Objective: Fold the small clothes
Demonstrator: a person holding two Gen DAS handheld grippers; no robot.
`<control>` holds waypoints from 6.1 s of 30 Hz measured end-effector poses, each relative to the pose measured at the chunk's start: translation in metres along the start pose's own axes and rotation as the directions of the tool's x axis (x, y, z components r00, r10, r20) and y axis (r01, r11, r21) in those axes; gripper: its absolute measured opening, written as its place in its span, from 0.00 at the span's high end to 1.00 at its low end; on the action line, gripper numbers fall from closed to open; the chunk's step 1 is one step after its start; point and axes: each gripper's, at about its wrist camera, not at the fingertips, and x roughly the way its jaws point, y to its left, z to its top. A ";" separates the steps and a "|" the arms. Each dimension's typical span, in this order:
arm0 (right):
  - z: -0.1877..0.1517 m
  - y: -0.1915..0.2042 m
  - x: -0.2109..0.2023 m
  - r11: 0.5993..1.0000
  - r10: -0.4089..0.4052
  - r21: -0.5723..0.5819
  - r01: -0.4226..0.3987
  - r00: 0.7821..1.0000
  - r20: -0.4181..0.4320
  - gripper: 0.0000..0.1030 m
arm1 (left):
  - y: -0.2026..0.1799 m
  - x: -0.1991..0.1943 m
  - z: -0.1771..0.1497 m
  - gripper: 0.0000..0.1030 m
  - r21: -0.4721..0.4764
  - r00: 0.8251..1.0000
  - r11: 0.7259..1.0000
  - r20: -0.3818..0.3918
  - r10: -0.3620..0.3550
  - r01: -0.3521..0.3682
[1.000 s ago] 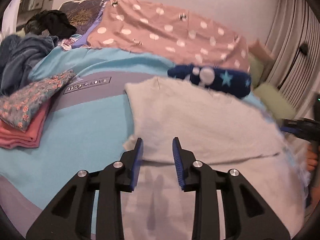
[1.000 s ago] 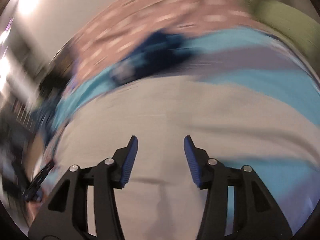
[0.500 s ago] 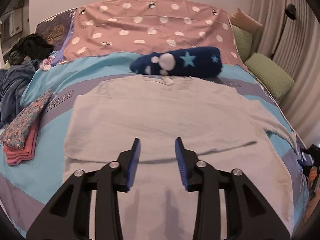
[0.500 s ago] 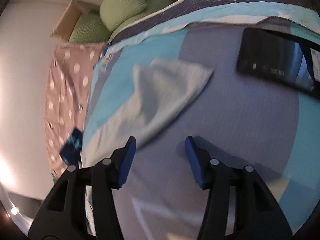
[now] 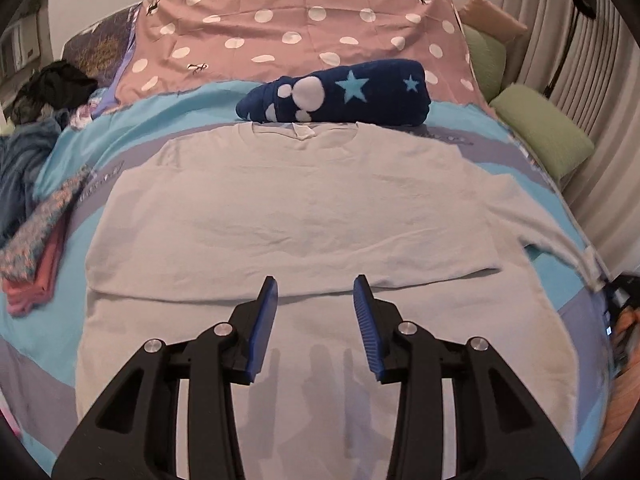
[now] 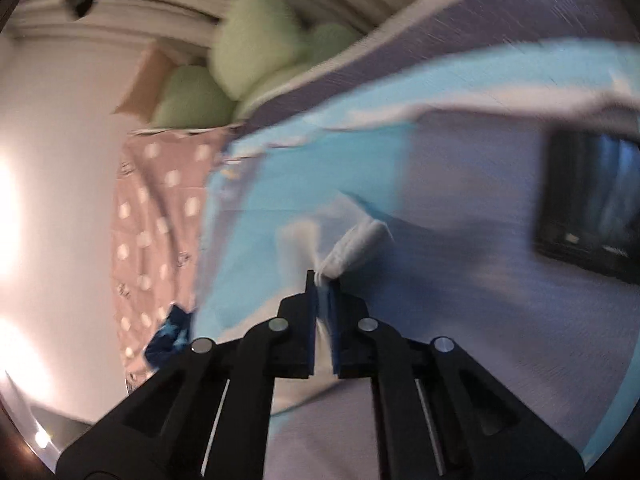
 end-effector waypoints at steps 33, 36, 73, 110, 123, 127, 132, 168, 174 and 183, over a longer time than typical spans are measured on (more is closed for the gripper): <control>-0.389 0.224 0.108 0.465 -0.098 -0.657 -0.593 0.704 -0.704 0.88 | 0.049 0.058 0.031 0.36 -0.243 0.901 0.876 -0.018 -0.433 0.416; -0.390 0.229 0.105 0.467 -0.064 -0.639 -0.611 0.698 -0.713 0.54 | 0.036 0.061 0.038 0.34 -0.235 0.878 0.858 -0.038 -0.478 0.457; -0.288 0.222 0.065 0.453 -0.055 -0.833 -0.316 0.923 -0.380 0.56 | 0.085 -0.020 0.126 0.99 -0.171 0.951 0.938 0.119 -0.285 0.302; -0.257 0.200 0.132 0.361 -0.261 -0.863 -0.355 0.849 -0.459 0.77 | 0.180 0.040 0.079 0.86 -0.325 0.995 0.941 -0.047 0.082 -0.093; -0.262 0.202 0.141 0.348 -0.189 -0.809 -0.473 0.810 -0.555 0.95 | -0.092 0.086 0.075 0.68 0.190 0.929 0.920 -0.210 -0.303 0.343; -0.252 0.196 0.118 0.307 -0.143 -0.784 -0.539 0.789 -0.598 0.98 | -0.109 0.113 0.068 0.68 0.188 0.923 0.923 -0.257 -0.285 0.337; -0.247 0.168 0.100 0.250 -0.205 -0.807 -0.534 0.786 -0.584 1.00 | -0.106 0.106 0.057 0.66 0.197 0.927 0.920 -0.236 -0.292 0.340; -0.191 0.220 0.227 0.733 -0.107 -0.566 -0.377 0.758 -0.644 0.47 | -0.038 0.050 0.048 0.49 0.096 0.982 0.977 -0.034 -0.185 0.188; -0.194 0.228 0.239 0.743 -0.113 -0.567 -0.355 0.769 -0.629 0.45 | 0.140 0.030 0.035 0.49 -0.334 0.998 0.941 0.021 0.064 -0.053; -0.208 0.262 0.236 0.645 -0.110 -0.699 -0.309 0.868 -0.484 0.98 | 0.179 0.051 0.026 0.98 -0.312 0.997 0.947 -0.034 0.070 -0.077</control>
